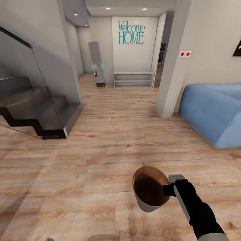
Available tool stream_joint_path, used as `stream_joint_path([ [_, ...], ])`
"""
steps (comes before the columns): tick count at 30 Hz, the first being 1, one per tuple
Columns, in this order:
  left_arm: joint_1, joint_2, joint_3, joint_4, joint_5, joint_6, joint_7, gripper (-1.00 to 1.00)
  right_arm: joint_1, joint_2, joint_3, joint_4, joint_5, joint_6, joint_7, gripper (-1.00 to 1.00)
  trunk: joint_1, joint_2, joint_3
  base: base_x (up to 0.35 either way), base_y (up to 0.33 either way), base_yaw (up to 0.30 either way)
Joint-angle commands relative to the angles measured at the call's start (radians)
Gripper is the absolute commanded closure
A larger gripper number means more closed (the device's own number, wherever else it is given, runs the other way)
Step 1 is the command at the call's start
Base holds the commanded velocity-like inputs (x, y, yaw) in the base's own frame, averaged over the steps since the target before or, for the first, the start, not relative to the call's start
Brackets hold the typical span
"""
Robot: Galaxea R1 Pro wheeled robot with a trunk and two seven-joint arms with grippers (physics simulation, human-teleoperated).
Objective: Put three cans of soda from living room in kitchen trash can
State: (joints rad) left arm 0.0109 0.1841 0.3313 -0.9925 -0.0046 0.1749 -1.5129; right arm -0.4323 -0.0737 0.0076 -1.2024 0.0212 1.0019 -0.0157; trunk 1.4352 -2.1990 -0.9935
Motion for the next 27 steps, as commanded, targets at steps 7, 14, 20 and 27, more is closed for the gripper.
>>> stream_joint_path([
  [7,0.0,0.0,0.0,0.001,0.0,0.0,0.002,-1.0,0.0,0.0,0.001,0.0,-0.015,-0.001,0.003,1.0,0.0,0.0,0.012,0.0,0.0,0.0],
  [14,0.0,0.0,0.0,0.002,0.0,0.0,0.001,-1.0,0.0,0.001,0.002,0.006,-0.015,-0.002,0.003,1.0,0.0,0.0,0.023,0.0,0.0,0.0],
  [20,0.0,0.0,0.0,0.002,0.0,0.0,0.0,-1.0,0.0,0.002,0.002,0.011,-0.015,-0.003,0.003,1.0,0.0,0.0,0.033,0.0,0.0,0.0],
  [27,0.0,0.0,0.0,0.002,0.0,0.0,0.001,-1.0,0.0,0.002,0.003,0.035,-0.015,-0.003,0.003,1.0,0.0,0.0,0.041,0.004,0.012,-0.001],
])
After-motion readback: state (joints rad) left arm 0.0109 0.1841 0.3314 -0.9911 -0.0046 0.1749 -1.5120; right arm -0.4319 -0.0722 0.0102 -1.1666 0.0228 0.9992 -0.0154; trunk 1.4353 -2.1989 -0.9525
